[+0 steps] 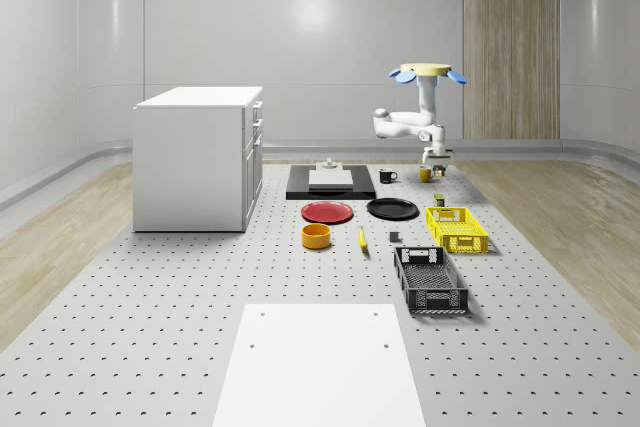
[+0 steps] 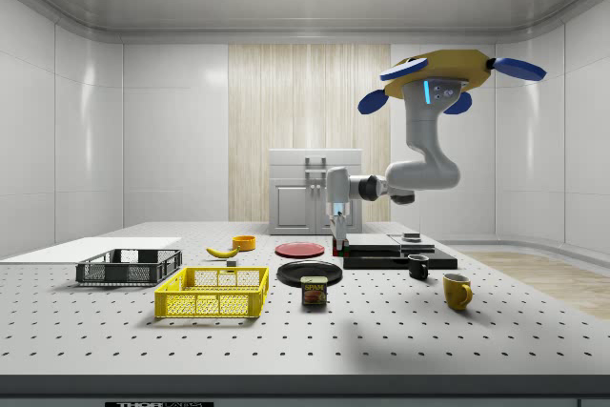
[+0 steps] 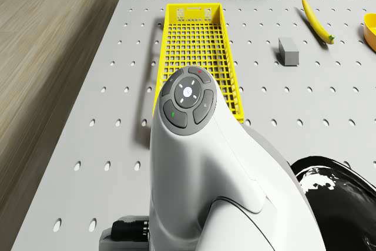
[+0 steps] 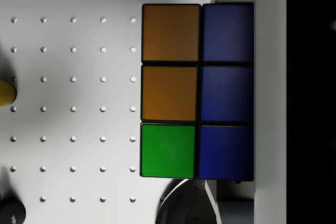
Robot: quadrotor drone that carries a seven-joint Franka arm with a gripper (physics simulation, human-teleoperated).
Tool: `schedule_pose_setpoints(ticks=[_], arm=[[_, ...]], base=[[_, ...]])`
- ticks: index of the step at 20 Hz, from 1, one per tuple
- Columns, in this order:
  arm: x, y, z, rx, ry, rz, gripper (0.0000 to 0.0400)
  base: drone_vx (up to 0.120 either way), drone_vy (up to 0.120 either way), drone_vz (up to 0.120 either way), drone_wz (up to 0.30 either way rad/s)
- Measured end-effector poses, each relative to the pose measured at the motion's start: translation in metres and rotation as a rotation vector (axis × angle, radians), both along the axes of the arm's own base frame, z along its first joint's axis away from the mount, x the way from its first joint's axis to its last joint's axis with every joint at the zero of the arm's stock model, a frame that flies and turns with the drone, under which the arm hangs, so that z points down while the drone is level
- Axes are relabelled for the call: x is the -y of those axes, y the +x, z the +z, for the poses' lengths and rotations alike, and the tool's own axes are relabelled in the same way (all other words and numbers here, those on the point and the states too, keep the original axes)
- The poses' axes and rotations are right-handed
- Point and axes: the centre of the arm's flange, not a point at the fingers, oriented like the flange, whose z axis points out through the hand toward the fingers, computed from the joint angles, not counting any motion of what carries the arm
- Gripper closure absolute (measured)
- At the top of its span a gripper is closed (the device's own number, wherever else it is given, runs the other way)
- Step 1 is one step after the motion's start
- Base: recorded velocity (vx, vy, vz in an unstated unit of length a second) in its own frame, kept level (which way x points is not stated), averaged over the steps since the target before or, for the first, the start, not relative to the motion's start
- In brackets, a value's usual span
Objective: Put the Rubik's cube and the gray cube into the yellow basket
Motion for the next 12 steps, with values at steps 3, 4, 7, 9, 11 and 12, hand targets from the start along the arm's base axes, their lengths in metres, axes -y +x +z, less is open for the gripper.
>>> schedule_pose_setpoints(ticks=[3, 4, 7, 9, 11, 12], arm=[[0.0000, 0.0000, 0.0000, 0.000, 0.000, 0.000, 0.0078], [0.0000, 0.0000, 0.0000, 0.000, 0.000, 0.000, 0.0078], [0.0000, 0.0000, 0.0000, 0.000, 0.000, 0.000, 0.0078], [0.0000, 0.0000, 0.0000, 0.000, 0.000, 0.000, 0.0078], [0.0000, 0.0000, 0.0000, 0.000, 0.000, 0.000, 0.0078], [0.0000, 0.0000, 0.0000, 0.000, 0.000, 0.000, 0.0078]], base=[[0.120, 0.000, 0.000, 0.000], [0.120, 0.000, 0.000, 0.000], [0.120, 0.000, 0.000, 0.000], [0.120, -0.020, 0.000, 0.000], [0.120, -0.040, 0.000, 0.000], [0.120, 0.000, 0.000, 0.000]])
